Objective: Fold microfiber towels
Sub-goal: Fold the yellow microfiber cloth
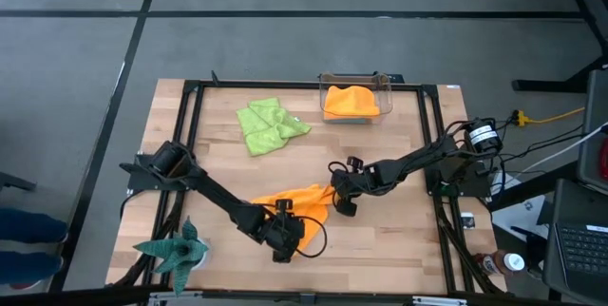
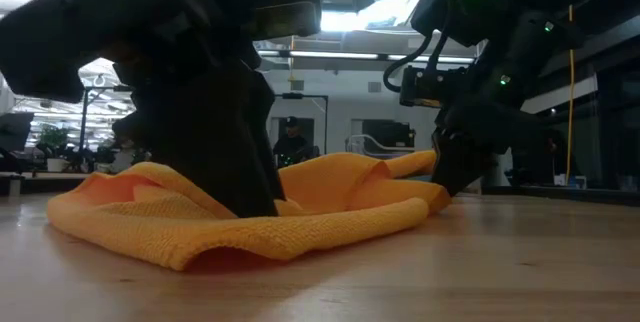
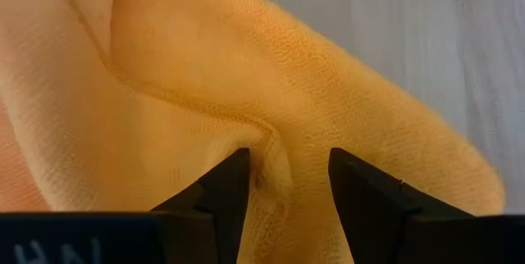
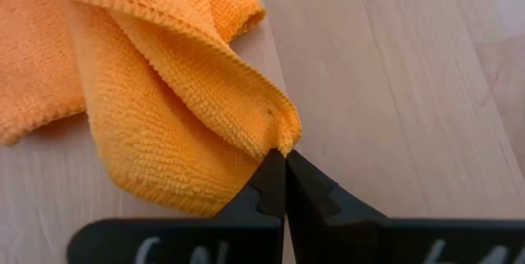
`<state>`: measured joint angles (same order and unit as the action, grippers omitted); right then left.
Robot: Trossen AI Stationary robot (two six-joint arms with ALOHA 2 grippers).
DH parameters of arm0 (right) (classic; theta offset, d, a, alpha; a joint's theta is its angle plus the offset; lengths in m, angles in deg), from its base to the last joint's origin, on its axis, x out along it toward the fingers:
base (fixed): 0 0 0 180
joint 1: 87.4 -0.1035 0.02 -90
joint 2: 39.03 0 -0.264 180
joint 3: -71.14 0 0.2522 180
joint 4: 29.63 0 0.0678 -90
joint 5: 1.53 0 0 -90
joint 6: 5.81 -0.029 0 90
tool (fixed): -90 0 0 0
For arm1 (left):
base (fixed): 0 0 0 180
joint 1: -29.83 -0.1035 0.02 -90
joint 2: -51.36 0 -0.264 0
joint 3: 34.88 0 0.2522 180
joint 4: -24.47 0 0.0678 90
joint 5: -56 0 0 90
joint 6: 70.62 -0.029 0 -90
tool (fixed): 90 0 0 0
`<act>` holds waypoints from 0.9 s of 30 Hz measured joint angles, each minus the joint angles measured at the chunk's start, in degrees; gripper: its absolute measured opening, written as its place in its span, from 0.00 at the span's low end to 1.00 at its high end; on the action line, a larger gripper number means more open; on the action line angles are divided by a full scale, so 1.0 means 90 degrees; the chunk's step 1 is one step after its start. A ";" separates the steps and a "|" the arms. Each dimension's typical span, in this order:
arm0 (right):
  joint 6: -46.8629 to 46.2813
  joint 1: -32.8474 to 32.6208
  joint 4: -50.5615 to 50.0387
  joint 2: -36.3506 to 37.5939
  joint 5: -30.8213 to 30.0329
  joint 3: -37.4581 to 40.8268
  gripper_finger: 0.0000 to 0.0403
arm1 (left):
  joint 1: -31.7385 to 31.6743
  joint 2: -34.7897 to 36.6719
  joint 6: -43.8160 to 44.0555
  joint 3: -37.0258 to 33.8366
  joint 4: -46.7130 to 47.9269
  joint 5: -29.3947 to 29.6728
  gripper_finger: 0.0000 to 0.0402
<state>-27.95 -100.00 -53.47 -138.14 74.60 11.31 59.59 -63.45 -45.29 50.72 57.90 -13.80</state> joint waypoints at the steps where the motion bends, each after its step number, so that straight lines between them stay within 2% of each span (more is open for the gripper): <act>1: 0.0003 0.0000 0.0000 0.0000 0.0000 0.0000 0.01 | -0.0012 0.0001 0.0004 0.0001 -0.0006 -0.0051 0.40; 10: -0.0007 0.0000 0.0000 0.0000 0.0000 0.0000 0.01 | -0.0020 0.0001 -0.0039 0.0001 0.0048 -0.0133 0.38; 14: -0.0021 0.0000 0.0000 0.0000 0.0000 0.0000 0.01 | -0.0034 0.0001 -0.0042 0.0001 0.0046 -0.0133 0.27; 20: -0.0011 0.0000 0.0000 0.0000 0.0003 0.0000 0.01 | -0.0160 0.0002 -0.0042 0.0001 0.0043 -0.0135 0.04; 27: -0.0002 0.0000 -0.0006 0.0000 0.0028 0.0000 0.01 | -0.0211 0.0139 -0.0047 0.0001 0.0074 0.0034 0.00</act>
<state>-27.96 -100.00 -53.53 -138.14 74.86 11.31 57.69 -62.20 -45.71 50.74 58.56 -13.50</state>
